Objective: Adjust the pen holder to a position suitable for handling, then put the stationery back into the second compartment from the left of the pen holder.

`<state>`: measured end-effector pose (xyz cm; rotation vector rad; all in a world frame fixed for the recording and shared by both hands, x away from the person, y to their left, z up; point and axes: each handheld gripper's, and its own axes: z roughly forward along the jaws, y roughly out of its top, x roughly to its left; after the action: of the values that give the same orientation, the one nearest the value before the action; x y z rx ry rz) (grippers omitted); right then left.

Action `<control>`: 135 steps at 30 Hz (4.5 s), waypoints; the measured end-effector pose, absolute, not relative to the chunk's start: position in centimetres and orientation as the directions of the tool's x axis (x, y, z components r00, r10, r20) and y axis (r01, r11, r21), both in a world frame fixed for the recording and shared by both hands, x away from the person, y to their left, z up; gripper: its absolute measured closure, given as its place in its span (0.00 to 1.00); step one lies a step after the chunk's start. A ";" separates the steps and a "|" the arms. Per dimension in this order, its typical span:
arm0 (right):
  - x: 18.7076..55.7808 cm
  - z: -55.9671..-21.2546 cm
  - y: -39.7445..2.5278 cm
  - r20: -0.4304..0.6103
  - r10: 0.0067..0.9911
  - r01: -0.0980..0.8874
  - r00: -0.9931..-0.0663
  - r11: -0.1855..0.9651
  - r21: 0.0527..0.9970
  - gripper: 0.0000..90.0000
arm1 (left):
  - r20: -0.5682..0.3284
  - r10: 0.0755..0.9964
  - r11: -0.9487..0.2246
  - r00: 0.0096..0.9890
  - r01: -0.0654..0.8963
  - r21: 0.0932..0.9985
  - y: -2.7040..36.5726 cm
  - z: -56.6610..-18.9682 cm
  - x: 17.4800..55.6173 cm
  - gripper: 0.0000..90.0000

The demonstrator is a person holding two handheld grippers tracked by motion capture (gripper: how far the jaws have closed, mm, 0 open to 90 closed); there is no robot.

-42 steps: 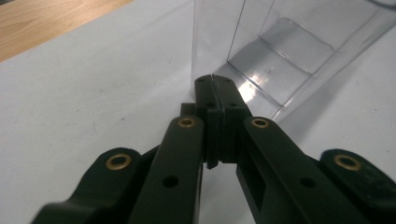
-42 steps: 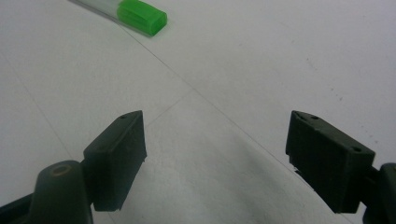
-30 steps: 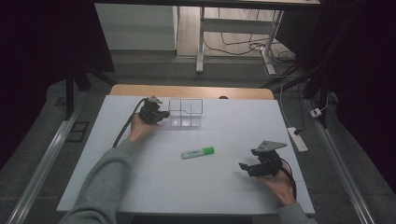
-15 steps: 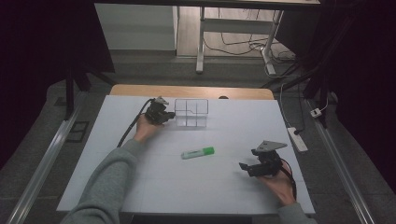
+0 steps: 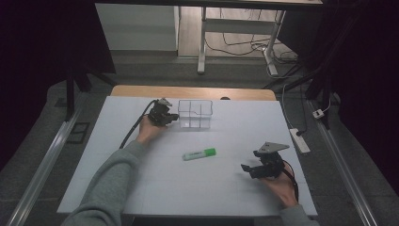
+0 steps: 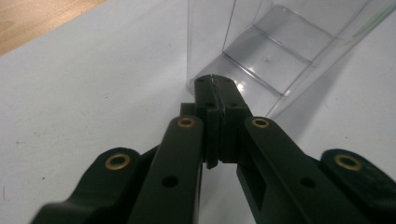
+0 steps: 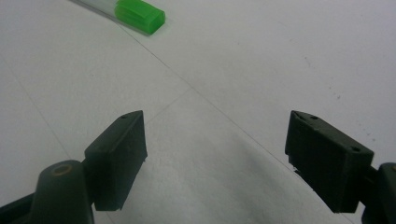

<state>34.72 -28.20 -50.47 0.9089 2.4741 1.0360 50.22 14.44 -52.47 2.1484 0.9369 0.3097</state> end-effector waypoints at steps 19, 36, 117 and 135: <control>34.6 -50.4 -28.5 -0.033 0.662 0.437 -0.748 0.530 0.727 0.22 | -0.108 0.687 -0.425 0.719 0.517 0.742 16.9 -49.1 46.0 0.90; 34.7 -50.4 -28.5 -0.029 0.660 0.437 -0.750 0.529 0.728 0.22 | -0.077 0.589 -0.514 0.804 0.447 0.732 14.8 -46.4 42.1 0.47; 34.4 -50.4 -28.4 -0.030 0.653 0.432 -0.757 0.534 0.727 0.23 | -0.053 0.312 -0.832 0.948 0.300 0.467 -1.6 -51.0 43.0 0.49; 34.4 -50.4 -28.5 -0.029 0.653 0.435 -0.757 0.536 0.723 0.23 | -0.011 0.305 -0.837 0.952 0.274 0.474 -1.4 -50.9 42.3 0.74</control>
<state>34.41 -28.46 -50.43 0.9052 2.4812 1.0464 42.30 -1.41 -50.90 2.6183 0.4133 0.0891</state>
